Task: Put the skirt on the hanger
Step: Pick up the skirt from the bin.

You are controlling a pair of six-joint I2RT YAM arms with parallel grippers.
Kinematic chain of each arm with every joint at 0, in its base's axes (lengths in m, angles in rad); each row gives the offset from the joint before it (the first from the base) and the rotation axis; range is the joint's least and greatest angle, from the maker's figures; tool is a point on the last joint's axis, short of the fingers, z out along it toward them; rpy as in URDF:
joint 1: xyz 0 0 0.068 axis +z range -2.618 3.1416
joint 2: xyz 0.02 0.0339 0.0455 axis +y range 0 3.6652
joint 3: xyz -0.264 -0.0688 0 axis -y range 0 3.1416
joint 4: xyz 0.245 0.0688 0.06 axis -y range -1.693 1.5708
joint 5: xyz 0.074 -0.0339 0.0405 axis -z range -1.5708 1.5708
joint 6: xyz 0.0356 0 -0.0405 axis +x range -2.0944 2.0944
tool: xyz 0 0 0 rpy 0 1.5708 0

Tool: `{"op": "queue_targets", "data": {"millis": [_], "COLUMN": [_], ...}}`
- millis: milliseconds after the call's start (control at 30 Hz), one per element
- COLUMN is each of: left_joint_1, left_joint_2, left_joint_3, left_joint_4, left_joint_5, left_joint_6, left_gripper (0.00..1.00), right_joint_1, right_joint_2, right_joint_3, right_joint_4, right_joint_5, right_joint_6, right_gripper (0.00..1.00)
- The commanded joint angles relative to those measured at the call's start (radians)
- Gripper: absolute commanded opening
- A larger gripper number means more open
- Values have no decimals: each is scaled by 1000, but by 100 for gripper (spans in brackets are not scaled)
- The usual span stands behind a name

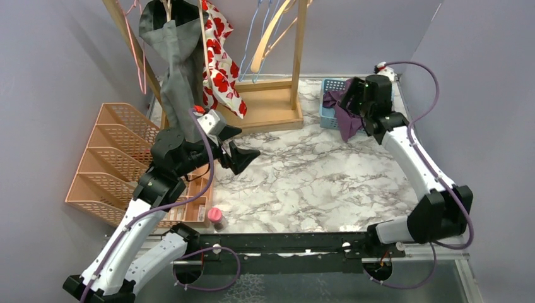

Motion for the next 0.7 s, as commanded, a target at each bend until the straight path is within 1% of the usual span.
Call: {"op": "queue_targets", "data": {"millis": [0,67,233,333,400,500,567,667], "left_joint_1": [-1,-7,-42,-72,-98,-133,-154,-178], "left_joint_2": [6,11,9,17,26,43,54,70], "left_joint_3": [-45,-73,-153,-188,-204,-226,-233,-239], "left_joint_4": [89,109,155,177,191,209,216,225], "left_joint_5": [145,150,115,82,51,-5,-42,-87], "left_joint_6": [-23,-34,-63,-86,-97,-112,-119,-126], "left_gripper": [95,93,89,88,87,85,84,84], "right_joint_1": [-159,-198,-260,-289,-301,-304,-304,-304], "right_joint_2": [117,185,326,365,386,425,453,462], "right_joint_3": [19,50,131,140,151,201,241,280], "right_joint_4": [27,30,5,57,115,150,146,120], "right_joint_5": [-52,-14,8,-52,-115,-151,-155,-150], "right_joint_6": [86,83,68,37,-17,-97,-136,-162], "right_gripper": [72,72,72,71,68,63,61,60]}}
